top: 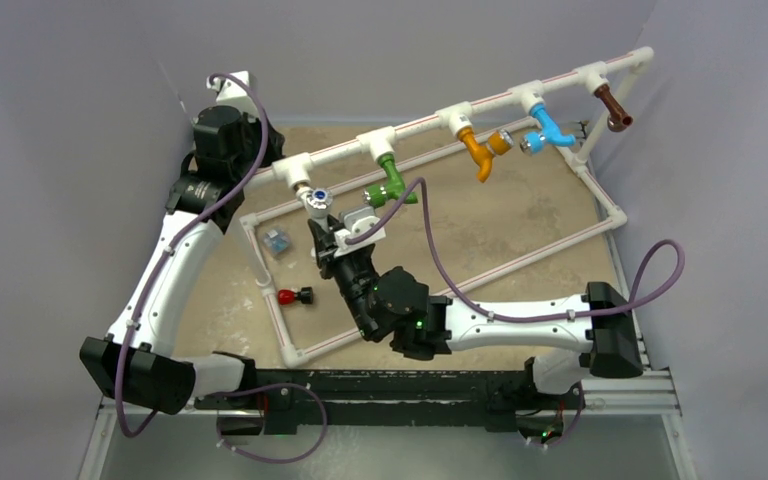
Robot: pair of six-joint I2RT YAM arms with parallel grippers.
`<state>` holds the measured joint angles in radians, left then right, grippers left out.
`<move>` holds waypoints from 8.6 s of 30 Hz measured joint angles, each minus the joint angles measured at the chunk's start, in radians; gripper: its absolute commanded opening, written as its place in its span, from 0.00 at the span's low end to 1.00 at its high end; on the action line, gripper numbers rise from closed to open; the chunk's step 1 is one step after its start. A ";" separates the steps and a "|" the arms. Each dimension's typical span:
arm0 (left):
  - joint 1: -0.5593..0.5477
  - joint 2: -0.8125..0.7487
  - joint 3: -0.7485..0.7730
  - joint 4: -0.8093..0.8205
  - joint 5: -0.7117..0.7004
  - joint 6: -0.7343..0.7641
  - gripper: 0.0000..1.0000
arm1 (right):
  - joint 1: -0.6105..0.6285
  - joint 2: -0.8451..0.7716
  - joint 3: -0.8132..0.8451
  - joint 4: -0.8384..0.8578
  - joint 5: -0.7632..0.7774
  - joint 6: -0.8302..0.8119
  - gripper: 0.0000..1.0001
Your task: Install the water faucets
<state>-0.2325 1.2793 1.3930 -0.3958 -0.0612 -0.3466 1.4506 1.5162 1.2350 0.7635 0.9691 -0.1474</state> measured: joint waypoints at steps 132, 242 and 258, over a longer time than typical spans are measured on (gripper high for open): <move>0.001 -0.074 -0.106 0.188 0.017 0.024 0.00 | -0.236 -0.130 -0.111 -0.195 -0.507 1.457 0.74; -0.012 -0.095 -0.108 0.140 0.020 0.027 0.00 | 0.089 -0.171 -0.129 -0.253 -0.306 -1.583 0.73; -0.012 -0.095 -0.107 0.140 0.021 0.027 0.00 | 0.023 -0.096 -0.130 -0.159 -0.360 -1.641 0.72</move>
<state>-0.2447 1.1847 1.2858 -0.2562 -0.0406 -0.3191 1.4738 1.4204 1.1049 0.6041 0.6094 -1.7889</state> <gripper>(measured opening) 0.002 0.728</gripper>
